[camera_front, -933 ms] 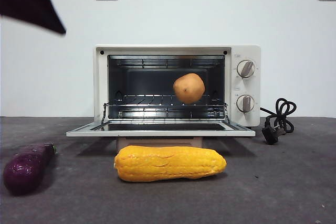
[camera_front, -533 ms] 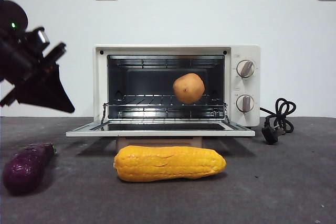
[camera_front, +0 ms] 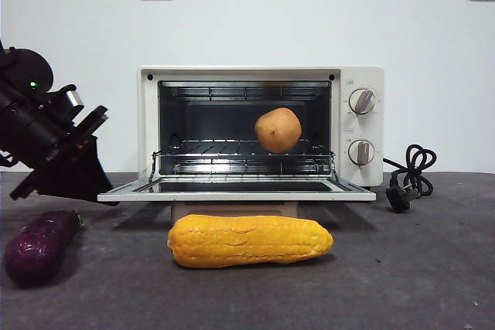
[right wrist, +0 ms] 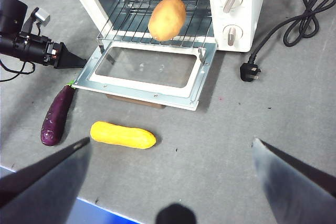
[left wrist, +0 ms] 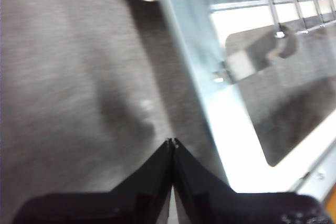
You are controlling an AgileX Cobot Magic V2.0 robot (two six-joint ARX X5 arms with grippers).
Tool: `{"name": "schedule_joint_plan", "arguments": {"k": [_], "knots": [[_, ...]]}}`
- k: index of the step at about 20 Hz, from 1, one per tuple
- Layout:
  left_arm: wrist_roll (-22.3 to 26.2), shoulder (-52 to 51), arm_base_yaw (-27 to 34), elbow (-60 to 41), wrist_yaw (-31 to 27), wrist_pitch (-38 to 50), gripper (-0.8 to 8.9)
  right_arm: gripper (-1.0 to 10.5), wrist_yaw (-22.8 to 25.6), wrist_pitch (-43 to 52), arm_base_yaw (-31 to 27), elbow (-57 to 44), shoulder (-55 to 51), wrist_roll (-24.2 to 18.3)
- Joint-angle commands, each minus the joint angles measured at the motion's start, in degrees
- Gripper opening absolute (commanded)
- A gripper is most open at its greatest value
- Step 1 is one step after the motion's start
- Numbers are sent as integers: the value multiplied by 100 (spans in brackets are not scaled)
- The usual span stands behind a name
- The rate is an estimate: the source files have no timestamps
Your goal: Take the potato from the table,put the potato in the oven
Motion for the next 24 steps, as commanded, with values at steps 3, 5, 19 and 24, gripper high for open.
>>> {"name": "schedule_joint_plan", "arguments": {"k": [3,5,19,24], "knots": [[-109,219,-153,-63,92,153,-9,505,7,37,13,-2,-13,39],[-114,219,-184,-63,247,166,-9,505,13,37,13,-2,-13,37],[-1047,219,-85,-61,1451,992,-8,505,15,37,13,-2,-13,37],[-1434,168,72,-61,1633,1419,-8,505,20,37,13,-2,-13,37]]}}
